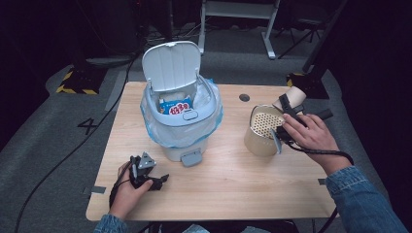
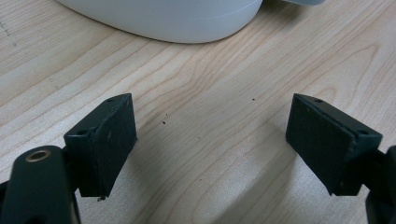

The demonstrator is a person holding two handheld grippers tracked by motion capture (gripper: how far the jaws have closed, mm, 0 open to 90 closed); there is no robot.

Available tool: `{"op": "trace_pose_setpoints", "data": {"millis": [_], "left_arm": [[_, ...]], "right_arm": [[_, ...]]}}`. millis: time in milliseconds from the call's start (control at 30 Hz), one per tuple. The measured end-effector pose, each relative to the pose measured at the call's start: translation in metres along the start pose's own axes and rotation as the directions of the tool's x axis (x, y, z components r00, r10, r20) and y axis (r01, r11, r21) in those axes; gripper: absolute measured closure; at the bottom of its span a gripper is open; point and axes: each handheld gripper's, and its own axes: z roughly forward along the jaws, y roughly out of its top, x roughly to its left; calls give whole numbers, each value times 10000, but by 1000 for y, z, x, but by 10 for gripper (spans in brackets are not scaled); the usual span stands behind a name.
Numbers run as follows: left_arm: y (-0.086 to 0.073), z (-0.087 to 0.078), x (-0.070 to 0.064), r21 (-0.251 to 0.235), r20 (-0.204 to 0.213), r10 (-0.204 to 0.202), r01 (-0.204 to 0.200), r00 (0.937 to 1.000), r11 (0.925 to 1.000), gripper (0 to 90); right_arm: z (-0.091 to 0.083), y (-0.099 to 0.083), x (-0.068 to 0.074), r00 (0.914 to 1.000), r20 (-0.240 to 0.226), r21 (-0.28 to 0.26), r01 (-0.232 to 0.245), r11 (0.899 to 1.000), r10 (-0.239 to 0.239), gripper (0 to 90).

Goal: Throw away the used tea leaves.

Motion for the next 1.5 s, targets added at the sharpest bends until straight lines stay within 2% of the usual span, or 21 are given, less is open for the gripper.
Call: {"op": "trace_pose_setpoints", "data": {"millis": [33,200,233,267,400,500,600,767,833,867,900,933,1033,1100,1300,1367,1433,1500], "left_arm": [[0,0,0,0,0,2,-2,10000,10000,167],[0,0,0,0,-1,3,-3,10000,10000,166],[0,0,0,-1,-1,2,-2,10000,10000,167],[0,0,0,-1,-3,4,-4,10000,10000,166],[0,0,0,0,-1,4,-4,10000,10000,167],[0,0,0,-1,-2,5,-5,10000,10000,166],[0,0,0,0,-1,6,-6,10000,10000,167],[0,0,0,-1,-1,4,-4,10000,10000,166],[0,0,0,-2,-2,3,-3,10000,10000,166],[0,0,0,-1,-2,3,-3,10000,10000,167],[0,0,0,0,1,4,-4,10000,10000,167],[0,0,0,-2,-1,5,-5,10000,10000,166],[0,0,0,-1,-2,4,-4,10000,10000,167],[0,0,0,-1,-3,5,-5,10000,10000,166],[0,0,0,0,-2,4,-4,10000,10000,167],[0,0,0,-1,-2,4,-4,10000,10000,166],[0,0,0,1,-1,5,-5,10000,10000,166],[0,0,0,-1,-2,4,-4,10000,10000,167]], "right_arm": [[0,1,0,10000,55,-20,76,10000,-76,331],[-1,4,2,9935,444,299,1036,9942,-1049,331],[-1,5,2,9899,510,325,1310,9908,-1326,331],[-1,7,2,9815,578,462,1799,9826,-1824,331],[-2,10,2,9653,791,675,2438,9675,-2487,332],[-2,12,2,9458,931,978,3024,9482,-3112,332],[-2,13,-1,9358,949,1146,3286,9375,-3396,332],[-1,13,-4,9241,1023,1289,3546,9261,-3681,333],[-1,13,-4,9222,979,1291,3609,9236,-3740,333],[-1,13,-4,9248,926,1253,3568,9257,-3690,333],[-1,12,-5,9236,1048,1241,3558,9263,-3688,333],[-1,12,-6,9244,982,1251,3560,9261,-3686,332],[-1,11,-6,9319,901,1232,3397,9324,-3514,332],[-1,12,-5,9289,884,1152,3491,9300,-3596,332],[-1,10,-5,9308,859,1256,3437,9306,-3554,332],[-2,10,-5,9349,856,1242,3329,9347,-3443,332],[-2,10,-5,9326,951,1304,3349,9332,-3480,332],[-1,9,-5,9331,860,1280,3373,9327,-3492,333]]}}
